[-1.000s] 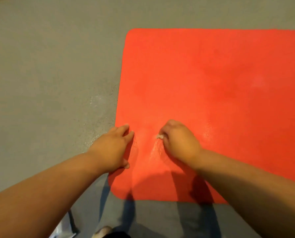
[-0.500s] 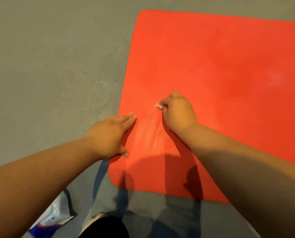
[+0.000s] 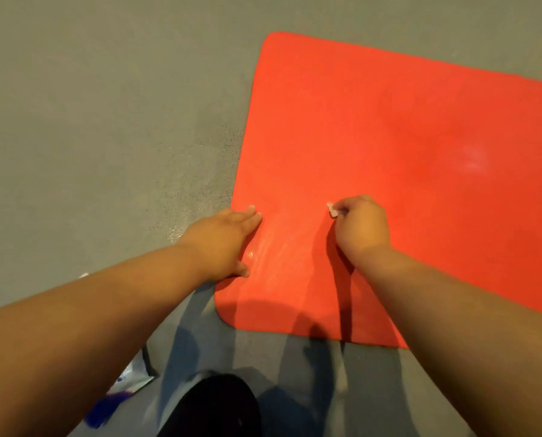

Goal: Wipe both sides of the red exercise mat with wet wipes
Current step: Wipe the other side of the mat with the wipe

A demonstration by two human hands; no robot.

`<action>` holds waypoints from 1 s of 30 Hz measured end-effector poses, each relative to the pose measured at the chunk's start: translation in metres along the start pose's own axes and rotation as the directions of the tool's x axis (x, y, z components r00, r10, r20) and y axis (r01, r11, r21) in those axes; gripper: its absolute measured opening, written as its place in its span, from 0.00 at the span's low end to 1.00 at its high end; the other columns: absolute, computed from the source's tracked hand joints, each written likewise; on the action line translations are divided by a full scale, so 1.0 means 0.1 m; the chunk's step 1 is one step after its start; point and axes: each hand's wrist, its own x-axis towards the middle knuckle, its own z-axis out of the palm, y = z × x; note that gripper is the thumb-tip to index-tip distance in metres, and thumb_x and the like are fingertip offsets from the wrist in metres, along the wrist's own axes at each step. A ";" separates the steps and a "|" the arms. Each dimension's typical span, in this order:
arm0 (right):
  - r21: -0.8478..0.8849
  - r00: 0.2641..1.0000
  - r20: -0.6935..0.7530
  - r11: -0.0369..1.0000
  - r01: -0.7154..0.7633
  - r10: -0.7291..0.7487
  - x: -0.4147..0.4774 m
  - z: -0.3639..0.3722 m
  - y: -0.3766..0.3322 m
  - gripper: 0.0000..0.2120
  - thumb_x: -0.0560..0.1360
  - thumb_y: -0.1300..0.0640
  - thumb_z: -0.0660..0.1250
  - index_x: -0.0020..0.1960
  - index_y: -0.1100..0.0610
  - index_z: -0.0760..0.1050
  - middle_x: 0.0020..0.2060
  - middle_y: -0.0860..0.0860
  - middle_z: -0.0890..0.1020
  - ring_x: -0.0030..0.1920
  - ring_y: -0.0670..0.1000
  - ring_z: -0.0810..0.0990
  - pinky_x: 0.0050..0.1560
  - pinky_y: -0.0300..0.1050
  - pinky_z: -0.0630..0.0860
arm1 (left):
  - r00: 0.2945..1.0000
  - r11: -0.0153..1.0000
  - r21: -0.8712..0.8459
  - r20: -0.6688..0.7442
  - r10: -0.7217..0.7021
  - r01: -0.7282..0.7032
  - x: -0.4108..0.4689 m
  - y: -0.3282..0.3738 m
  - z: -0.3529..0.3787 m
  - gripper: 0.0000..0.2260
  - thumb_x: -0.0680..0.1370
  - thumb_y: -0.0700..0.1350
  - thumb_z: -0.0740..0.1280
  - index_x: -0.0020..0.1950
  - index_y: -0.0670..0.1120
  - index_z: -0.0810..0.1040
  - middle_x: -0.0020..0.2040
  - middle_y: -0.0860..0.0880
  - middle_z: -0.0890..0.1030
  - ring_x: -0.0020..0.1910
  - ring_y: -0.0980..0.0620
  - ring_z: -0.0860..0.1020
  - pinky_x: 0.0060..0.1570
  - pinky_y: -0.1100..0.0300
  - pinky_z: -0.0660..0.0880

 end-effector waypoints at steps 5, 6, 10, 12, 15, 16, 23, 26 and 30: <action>0.145 0.783 0.304 0.839 0.525 -0.542 -1.20 0.31 -0.26 0.09 0.72 0.58 0.61 0.41 0.55 0.80 0.38 0.53 0.79 0.41 0.59 0.79 0.42 0.44 0.76 | 1.000 0.990 0.139 0.025 0.000 -0.003 0.01 0.14 -0.08 0.44 0.71 0.57 0.72 0.78 0.48 0.51 0.79 0.45 0.50 0.72 0.45 0.63 0.67 0.53 0.67; 0.161 0.691 0.392 0.785 0.598 -0.607 -1.25 0.29 -0.22 0.10 0.73 0.57 0.60 0.42 0.55 0.81 0.38 0.53 0.79 0.41 0.58 0.79 0.43 0.45 0.77 | 1.000 0.987 0.162 0.027 0.001 -0.006 0.02 0.17 -0.07 0.41 0.71 0.55 0.72 0.78 0.48 0.53 0.79 0.43 0.51 0.70 0.44 0.65 0.66 0.52 0.68; -0.057 0.860 0.304 0.893 0.446 -0.410 -0.58 0.10 -0.01 0.10 0.75 0.60 0.63 0.53 0.56 0.81 0.49 0.56 0.80 0.52 0.58 0.78 0.52 0.47 0.73 | 0.999 0.987 0.162 0.038 -0.012 0.006 0.01 0.23 -0.04 0.35 0.73 0.49 0.68 0.77 0.50 0.55 0.78 0.41 0.51 0.69 0.43 0.66 0.62 0.52 0.70; -0.128 0.987 0.106 0.983 0.135 -0.121 -0.24 -0.03 0.14 0.09 0.75 0.61 0.64 0.52 0.58 0.82 0.51 0.58 0.81 0.53 0.59 0.78 0.52 0.46 0.70 | 0.997 0.987 0.159 0.076 -0.021 0.009 -0.02 0.22 -0.03 0.38 0.73 0.52 0.68 0.78 0.50 0.52 0.78 0.42 0.49 0.70 0.44 0.64 0.64 0.52 0.69; -0.055 1.000 0.019 0.998 -0.012 0.013 -0.40 0.01 0.09 0.10 0.72 0.66 0.64 0.47 0.58 0.82 0.49 0.58 0.81 0.51 0.59 0.78 0.51 0.46 0.70 | 0.996 0.981 0.195 0.088 -0.005 -0.012 -0.01 0.22 -0.04 0.39 0.73 0.55 0.67 0.78 0.50 0.50 0.78 0.41 0.48 0.72 0.43 0.63 0.66 0.52 0.68; -0.024 0.994 0.074 0.996 0.086 -0.084 -0.63 0.10 0.00 0.10 0.71 0.66 0.64 0.45 0.58 0.82 0.46 0.57 0.81 0.49 0.59 0.78 0.50 0.45 0.70 | 0.995 0.979 0.206 0.097 -0.012 -0.008 -0.02 0.24 -0.04 0.39 0.73 0.55 0.67 0.78 0.49 0.50 0.78 0.40 0.49 0.71 0.42 0.63 0.66 0.51 0.68; 0.070 0.927 0.151 0.940 0.335 -0.342 -0.89 0.04 0.11 0.13 0.74 0.56 0.60 0.47 0.58 0.83 0.42 0.57 0.82 0.45 0.59 0.80 0.47 0.44 0.72 | 0.983 0.958 0.285 0.179 -0.031 -0.022 0.04 0.41 -0.10 0.51 0.69 0.67 0.68 0.78 0.49 0.40 0.75 0.31 0.50 0.70 0.35 0.62 0.65 0.48 0.67; -0.014 0.990 -0.088 0.994 -0.111 0.109 -0.38 -0.20 0.56 0.11 0.73 0.65 0.63 0.51 0.59 0.82 0.51 0.59 0.82 0.53 0.60 0.78 0.51 0.45 0.68 | 0.975 0.960 0.278 0.219 -0.037 -0.026 0.07 0.45 -0.15 0.52 0.67 0.69 0.69 0.78 0.55 0.38 0.75 0.30 0.51 0.70 0.33 0.62 0.65 0.46 0.66; -0.007 0.999 -0.003 0.999 0.052 -0.052 -0.81 0.03 0.32 0.09 0.70 0.66 0.63 0.46 0.59 0.81 0.44 0.58 0.79 0.46 0.61 0.78 0.48 0.49 0.73 | 0.988 0.953 0.290 0.144 0.051 -0.091 0.10 0.56 -0.08 0.38 0.72 0.56 0.69 0.76 0.47 0.56 0.77 0.35 0.45 0.77 0.37 0.46 0.71 0.34 0.52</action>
